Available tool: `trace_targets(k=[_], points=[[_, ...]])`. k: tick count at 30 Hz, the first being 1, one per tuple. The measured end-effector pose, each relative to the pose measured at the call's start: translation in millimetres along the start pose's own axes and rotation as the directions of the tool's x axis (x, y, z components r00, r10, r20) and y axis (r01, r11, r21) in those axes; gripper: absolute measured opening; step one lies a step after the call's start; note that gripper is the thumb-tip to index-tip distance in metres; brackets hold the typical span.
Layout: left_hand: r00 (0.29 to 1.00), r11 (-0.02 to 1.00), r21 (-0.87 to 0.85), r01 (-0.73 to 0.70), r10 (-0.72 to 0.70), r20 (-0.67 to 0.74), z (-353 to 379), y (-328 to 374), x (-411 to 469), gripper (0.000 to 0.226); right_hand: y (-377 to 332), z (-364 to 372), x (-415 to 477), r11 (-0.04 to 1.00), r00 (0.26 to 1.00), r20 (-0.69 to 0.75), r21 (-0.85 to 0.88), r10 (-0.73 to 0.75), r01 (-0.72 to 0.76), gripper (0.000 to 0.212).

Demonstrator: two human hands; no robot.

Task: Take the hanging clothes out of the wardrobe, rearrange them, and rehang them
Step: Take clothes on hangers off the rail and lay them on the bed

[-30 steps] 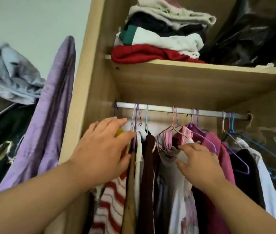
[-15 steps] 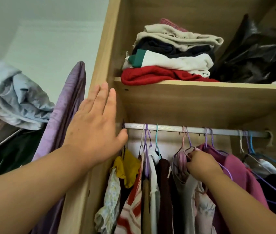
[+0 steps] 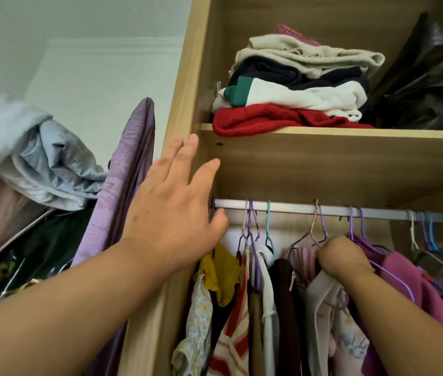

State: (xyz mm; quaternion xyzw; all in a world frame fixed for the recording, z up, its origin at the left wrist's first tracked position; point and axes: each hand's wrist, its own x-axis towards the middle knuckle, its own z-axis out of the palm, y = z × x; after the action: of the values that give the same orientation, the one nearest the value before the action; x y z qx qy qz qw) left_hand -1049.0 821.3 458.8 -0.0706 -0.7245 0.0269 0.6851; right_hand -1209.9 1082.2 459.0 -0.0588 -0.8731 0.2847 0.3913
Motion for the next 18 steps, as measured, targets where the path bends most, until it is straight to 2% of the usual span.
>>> trace_targets(k=[4,8,18], points=[[1.0,1.0,0.01,-0.003,0.003,0.008,-1,0,0,0.059,-4,-17,1,0.996,0.998,0.009,-0.066,-0.057,0.057,0.023],[1.0,0.999,0.033,-0.007,0.007,-0.009,-1,1,-1,0.054,-7,-30,-1,0.989,0.993,-0.008,-0.094,-0.118,0.116,0.013],[0.999,0.999,0.033,-0.018,0.019,-0.026,3,-1,0,0.047,-13,-48,-22,0.953,0.971,-0.022,-0.197,-0.238,0.229,0.015]])
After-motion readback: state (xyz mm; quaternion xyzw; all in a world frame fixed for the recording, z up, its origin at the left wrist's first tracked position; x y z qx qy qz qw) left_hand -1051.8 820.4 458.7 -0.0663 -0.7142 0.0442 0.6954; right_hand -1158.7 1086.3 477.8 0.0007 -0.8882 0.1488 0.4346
